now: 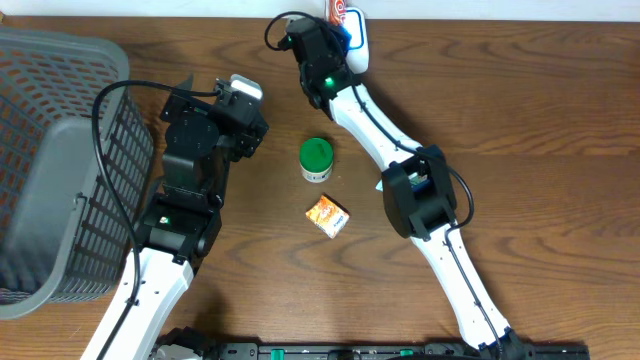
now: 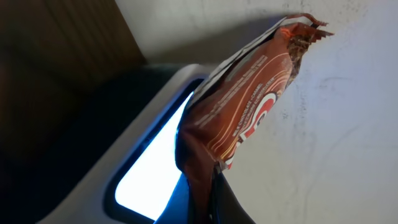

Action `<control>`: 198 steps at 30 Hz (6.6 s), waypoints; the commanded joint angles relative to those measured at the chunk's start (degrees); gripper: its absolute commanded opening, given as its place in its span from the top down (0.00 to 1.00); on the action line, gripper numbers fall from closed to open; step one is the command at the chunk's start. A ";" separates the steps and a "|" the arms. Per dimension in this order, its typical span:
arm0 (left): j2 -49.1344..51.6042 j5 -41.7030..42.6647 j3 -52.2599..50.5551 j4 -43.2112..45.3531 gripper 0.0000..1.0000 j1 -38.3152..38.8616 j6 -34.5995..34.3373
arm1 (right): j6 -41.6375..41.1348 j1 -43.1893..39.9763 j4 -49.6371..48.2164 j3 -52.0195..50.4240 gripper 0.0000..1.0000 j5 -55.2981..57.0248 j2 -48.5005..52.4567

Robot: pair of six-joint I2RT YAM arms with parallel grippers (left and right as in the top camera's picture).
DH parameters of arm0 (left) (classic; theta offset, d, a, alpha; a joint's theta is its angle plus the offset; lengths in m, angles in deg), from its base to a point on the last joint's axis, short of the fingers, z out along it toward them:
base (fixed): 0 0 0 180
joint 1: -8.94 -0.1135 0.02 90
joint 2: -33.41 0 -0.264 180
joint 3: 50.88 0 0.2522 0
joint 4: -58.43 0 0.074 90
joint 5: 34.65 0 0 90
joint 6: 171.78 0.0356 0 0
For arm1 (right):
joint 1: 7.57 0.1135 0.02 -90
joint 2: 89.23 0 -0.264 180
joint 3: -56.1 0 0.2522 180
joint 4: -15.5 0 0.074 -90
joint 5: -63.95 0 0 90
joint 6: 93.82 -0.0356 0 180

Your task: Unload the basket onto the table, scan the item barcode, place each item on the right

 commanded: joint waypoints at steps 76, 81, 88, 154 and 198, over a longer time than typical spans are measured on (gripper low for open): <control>0.66 14.12 0.52 9.09 0.02 -0.22 -0.52 | -48.35 -61.70 60.94 -42.75 0.01 -86.31 -38.69; 0.66 19.76 0.52 9.09 0.02 -0.22 -0.52 | -52.26 -52.78 60.17 -53.18 0.01 -87.76 -38.69; 0.66 20.09 0.52 9.09 0.02 -0.22 -0.52 | -69.75 -40.24 38.53 -71.10 0.01 -79.28 -38.69; 0.66 20.11 0.52 9.53 0.02 -0.22 -0.52 | -113.61 -46.36 83.06 -73.07 0.99 -119.54 -38.82; 0.66 20.06 0.48 9.49 0.02 -0.22 -0.52 | -119.60 -54.62 83.38 -73.05 0.99 -103.08 -38.82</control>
